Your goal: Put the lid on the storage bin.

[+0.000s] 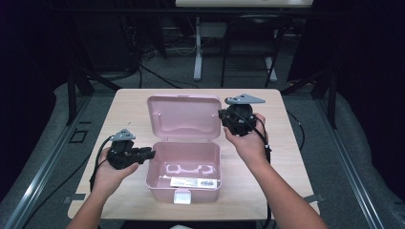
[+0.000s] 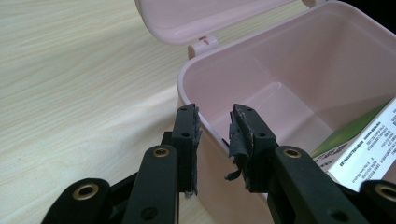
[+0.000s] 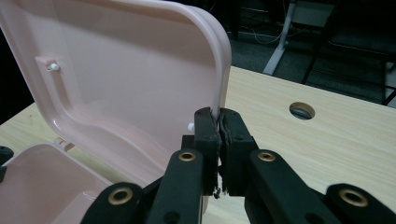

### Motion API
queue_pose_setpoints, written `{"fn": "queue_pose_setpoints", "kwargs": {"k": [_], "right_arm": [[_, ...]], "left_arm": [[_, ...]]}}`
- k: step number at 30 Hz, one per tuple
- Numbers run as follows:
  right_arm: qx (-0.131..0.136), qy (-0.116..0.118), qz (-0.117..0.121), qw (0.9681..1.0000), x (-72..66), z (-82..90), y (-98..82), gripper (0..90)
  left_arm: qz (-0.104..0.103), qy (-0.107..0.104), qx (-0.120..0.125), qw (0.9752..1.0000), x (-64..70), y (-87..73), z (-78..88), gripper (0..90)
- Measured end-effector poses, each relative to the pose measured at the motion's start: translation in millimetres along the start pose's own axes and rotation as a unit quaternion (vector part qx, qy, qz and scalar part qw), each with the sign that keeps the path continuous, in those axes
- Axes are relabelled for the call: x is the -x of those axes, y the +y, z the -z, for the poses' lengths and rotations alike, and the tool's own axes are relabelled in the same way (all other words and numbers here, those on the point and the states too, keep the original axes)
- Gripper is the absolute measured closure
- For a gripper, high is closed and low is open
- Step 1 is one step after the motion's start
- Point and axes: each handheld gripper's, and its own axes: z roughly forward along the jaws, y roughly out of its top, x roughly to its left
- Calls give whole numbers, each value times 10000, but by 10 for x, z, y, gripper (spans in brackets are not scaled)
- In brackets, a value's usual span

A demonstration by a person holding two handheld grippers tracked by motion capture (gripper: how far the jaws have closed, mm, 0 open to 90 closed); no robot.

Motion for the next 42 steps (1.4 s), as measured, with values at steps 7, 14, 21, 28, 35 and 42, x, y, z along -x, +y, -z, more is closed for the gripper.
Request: {"fn": "queue_pose_setpoints", "kwargs": {"k": [7, 14, 21, 28, 35, 42], "right_arm": [[192, -38, 65, 9998, -45, 67, -72, 871], [370, -141, 155, 9991, -120, 146, -152, 872], [576, -186, 166, 9980, -169, 220, -257, 875], [708, -242, 239, 9969, -223, 277, -336, 874], [721, -167, 168, 9971, -213, 292, -346, 871], [716, -91, 144, 9973, -205, 312, -359, 863]], "left_arm": [[3, 14, -6, 10000, 4, 1, 0, 715], [3, 38, 9, 10000, 11, -1, -2, 715], [4, 78, 3, 10000, 22, 0, -2, 717], [19, 81, 2, 10000, 25, -1, -2, 717], [-21, 75, -5, 10000, 18, 4, -2, 715], [-44, 57, 19, 10000, 14, 21, 16, 717]]}}
